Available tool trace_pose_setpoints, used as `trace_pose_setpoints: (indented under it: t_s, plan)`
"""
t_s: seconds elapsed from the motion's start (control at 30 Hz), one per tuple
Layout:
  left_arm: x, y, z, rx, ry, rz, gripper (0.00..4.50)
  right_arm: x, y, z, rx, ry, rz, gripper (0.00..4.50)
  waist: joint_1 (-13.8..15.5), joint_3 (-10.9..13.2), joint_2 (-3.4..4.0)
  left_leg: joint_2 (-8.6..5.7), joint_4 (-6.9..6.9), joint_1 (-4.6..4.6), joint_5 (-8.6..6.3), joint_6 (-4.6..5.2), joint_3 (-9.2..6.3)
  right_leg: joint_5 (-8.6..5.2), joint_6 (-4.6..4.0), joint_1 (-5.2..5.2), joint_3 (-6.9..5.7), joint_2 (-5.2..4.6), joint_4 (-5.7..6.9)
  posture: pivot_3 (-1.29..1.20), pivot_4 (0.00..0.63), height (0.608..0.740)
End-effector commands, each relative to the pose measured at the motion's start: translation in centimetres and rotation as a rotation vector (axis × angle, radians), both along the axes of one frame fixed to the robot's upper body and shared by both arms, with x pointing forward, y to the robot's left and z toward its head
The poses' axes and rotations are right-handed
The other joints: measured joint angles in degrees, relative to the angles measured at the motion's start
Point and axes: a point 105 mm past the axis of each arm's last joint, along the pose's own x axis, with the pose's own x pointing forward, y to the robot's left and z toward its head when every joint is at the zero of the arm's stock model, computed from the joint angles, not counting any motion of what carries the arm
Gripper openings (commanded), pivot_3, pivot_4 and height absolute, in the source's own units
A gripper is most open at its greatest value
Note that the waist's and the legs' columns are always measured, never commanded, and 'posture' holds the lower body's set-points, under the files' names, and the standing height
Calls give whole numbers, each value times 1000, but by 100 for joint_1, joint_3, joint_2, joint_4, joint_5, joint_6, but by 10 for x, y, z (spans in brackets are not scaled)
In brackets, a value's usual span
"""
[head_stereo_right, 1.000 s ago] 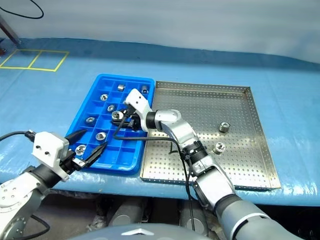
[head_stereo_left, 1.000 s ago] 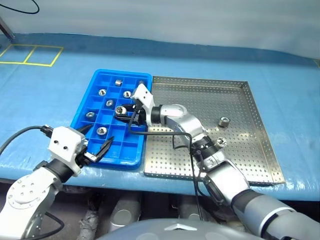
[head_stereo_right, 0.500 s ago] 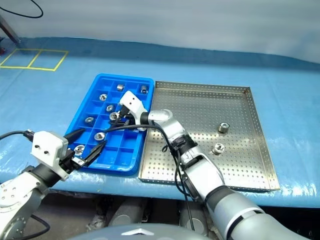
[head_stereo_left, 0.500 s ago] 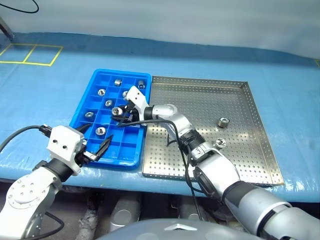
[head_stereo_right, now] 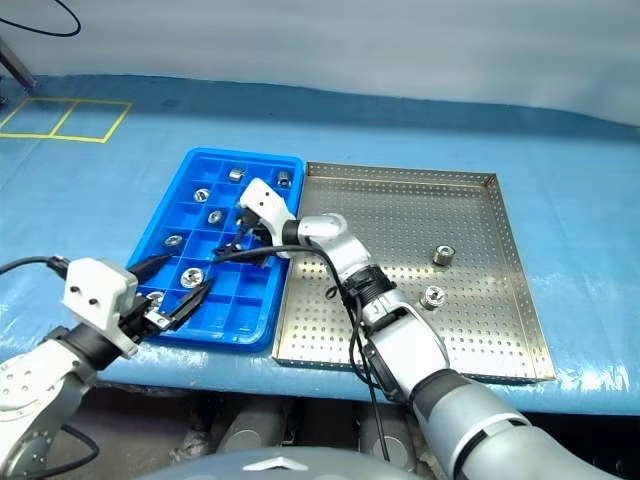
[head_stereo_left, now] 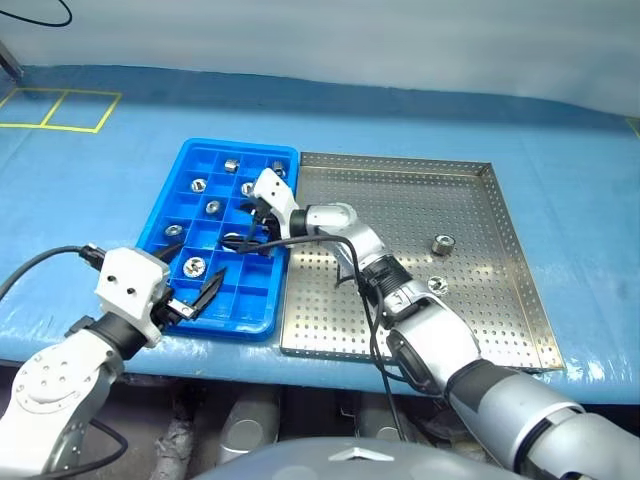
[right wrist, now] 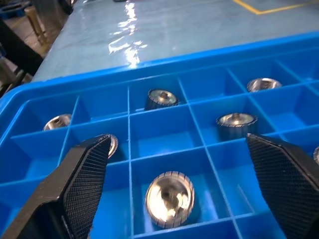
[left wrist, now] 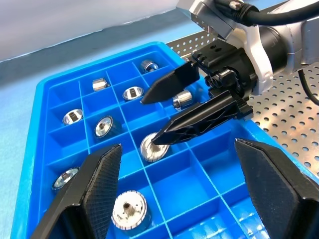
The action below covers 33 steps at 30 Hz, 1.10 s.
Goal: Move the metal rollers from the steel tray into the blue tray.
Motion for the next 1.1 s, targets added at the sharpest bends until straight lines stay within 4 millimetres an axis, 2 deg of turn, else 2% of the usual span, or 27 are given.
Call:
trace_pose_setpoints:
  t_s: [0.03,0.1,0.23,0.4,0.47,0.53,0.73,0.9,0.97,1.1]
  plan:
    - [3,-9,5,-2,-26,-53,3963,1,-6,28,98,-50,-13,4494,3,0,0,0,0,0,0,0,0,0,0,0,-1,0,0,152,150,740]
    - [7,-16,3,-13,-22,-90,3963,2,-17,40,159,-56,-48,4494,3,0,0,-1,0,0,0,1,0,1,1,1,0,-1,-1,128,150,740]
    - [18,-35,5,-47,-35,-179,3963,13,-59,51,192,-106,-208,4494,0,0,2,-2,2,-1,0,1,-5,3,4,6,-6,-4,-3,85,150,740]
    - [38,-68,10,-87,-56,-325,3963,19,-143,35,-4,-135,-452,4494,-2,-3,6,-6,13,-4,-4,9,-1,5,7,13,-8,-11,-4,21,150,740]
    - [46,-84,8,-77,-48,-387,3963,13,-175,27,-104,-138,-529,4494,-37,-4,9,-6,17,-7,-7,15,6,6,7,12,-6,-12,-6,-19,150,740]
    - [54,-98,5,-54,-41,-443,3963,3,-198,21,-186,-132,-578,4494,-105,-6,12,-5,21,-10,-11,23,15,9,12,11,1,-13,-6,-58,150,740]
    - [66,-136,0,-59,-4,-645,3963,-31,-238,14,-262,-85,-674,4494,-422,-7,15,11,24,-1,-24,46,61,15,23,8,34,-17,-10,-159,150,740]
    - [76,-151,-9,-45,34,-722,3963,-52,-253,7,-253,-30,-744,4494,-598,-7,16,7,43,0,-49,92,80,23,45,10,46,-5,-11,-251,150,740]
    - [79,-155,-14,-22,42,-732,3963,-60,-258,1,-258,-3,-767,4494,-654,-8,16,4,52,0,-53,102,88,16,79,11,62,-4,-13,-280,150,740]
    - [79,-165,-20,-31,51,-756,3963,-71,-263,-5,-243,40,-805,4494,-786,-8,17,3,70,2,-64,122,118,25,95,11,103,1,-14,-311,150,740]
